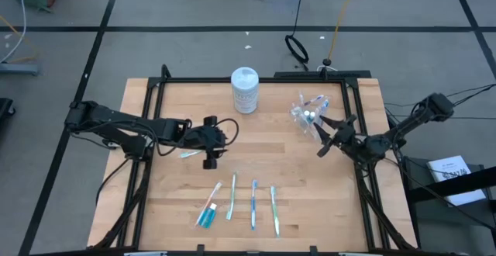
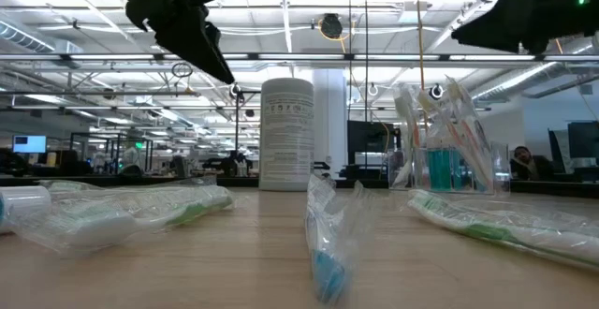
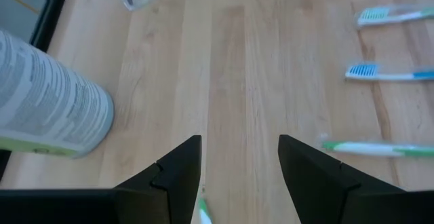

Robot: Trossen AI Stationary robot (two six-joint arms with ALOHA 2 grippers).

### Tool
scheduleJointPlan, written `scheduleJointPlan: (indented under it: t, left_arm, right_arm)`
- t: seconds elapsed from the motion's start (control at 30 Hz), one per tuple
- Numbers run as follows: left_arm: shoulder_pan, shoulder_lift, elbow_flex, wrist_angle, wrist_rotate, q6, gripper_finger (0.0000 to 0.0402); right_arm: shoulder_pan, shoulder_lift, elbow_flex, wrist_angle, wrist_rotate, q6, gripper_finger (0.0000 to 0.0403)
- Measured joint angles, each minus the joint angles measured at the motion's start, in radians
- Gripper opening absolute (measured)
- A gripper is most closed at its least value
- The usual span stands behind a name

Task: Pick & Place toothbrushing station
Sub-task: Put the green toothbrush into the transparent organizer

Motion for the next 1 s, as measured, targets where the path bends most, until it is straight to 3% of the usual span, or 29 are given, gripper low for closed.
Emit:
scheduleJointPlan:
  t: [0.17, 0.3, 0.47, 0.73, 1.0]
  left_arm:
    - [0.000, 0.000, 0.000, 0.043, 0.000, 0.016, 0.0202]
    - [0.000, -0.001, 0.000, 0.053, -0.001, 0.061, 0.0202]
    - [0.000, -0.001, 0.000, 0.050, -0.021, 0.057, 0.0202]
    - [0.000, -0.001, 0.000, 0.024, -0.075, -0.045, 0.0202]
    - [0.002, -0.001, 0.000, -0.177, -0.081, 0.006, 0.0202]
  right_arm:
    - [0.050, 0.085, 0.107, -0.020, -0.012, -0.003, 0.0148]
    - [0.069, 0.196, 0.193, -0.042, -0.107, 0.007, 0.0144]
    - [0.056, 0.346, 0.285, -0.105, -0.111, 0.137, 0.0145]
    - [-0.005, 0.543, 0.389, -0.255, -0.342, 0.371, 0.0142]
    - [-0.130, 0.643, 0.391, -0.260, -0.510, 0.404, 0.0141]
